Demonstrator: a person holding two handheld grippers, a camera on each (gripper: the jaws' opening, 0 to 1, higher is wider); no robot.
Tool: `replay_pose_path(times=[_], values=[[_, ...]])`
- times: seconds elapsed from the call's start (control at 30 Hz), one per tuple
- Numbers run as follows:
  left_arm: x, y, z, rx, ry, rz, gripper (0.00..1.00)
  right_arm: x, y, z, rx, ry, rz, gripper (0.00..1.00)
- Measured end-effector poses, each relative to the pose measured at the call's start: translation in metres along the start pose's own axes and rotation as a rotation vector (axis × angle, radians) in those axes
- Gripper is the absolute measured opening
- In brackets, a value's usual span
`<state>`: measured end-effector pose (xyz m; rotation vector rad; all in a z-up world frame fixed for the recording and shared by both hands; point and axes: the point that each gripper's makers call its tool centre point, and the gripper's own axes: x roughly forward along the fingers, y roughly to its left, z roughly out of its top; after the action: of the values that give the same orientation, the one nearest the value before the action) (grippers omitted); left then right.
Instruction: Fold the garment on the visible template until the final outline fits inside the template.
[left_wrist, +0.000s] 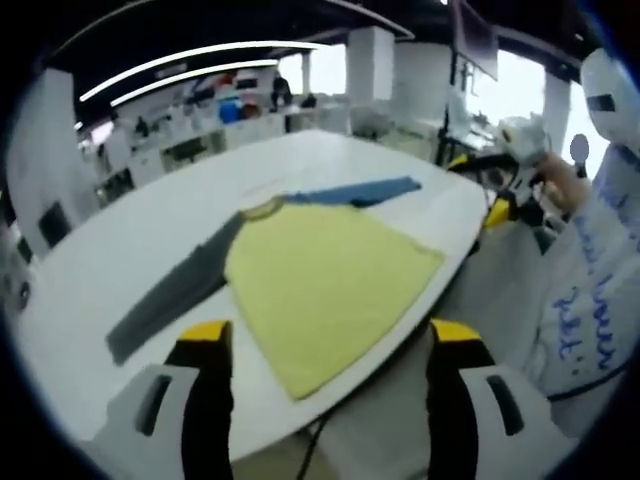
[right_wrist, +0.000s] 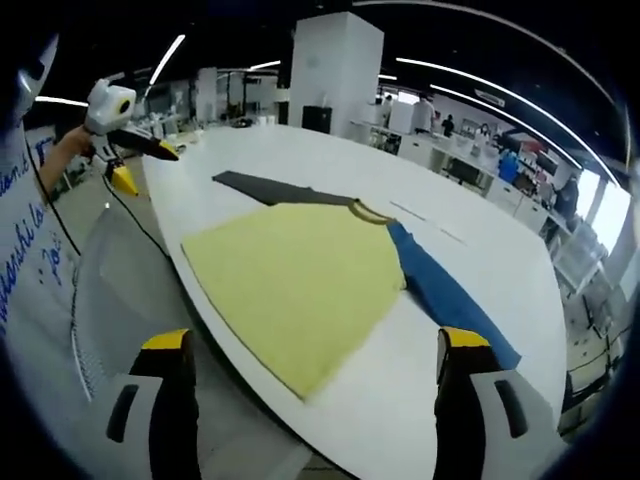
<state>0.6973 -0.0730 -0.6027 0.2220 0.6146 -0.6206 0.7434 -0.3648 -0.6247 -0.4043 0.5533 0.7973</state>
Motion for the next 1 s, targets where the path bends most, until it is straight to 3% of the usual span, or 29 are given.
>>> replay_pose_path(times=[0.57, 1.0], values=[[-0.011, -0.006, 0.008, 0.011, -0.020, 0.008, 0.77, -0.005, 0.000, -0.004, -0.020, 0.017, 0.002, 1.00], [-0.014, -0.004, 0.004, -0.003, -0.013, 0.014, 0.77, -0.007, -0.001, -0.004, -0.009, 0.017, -0.003, 1.00]])
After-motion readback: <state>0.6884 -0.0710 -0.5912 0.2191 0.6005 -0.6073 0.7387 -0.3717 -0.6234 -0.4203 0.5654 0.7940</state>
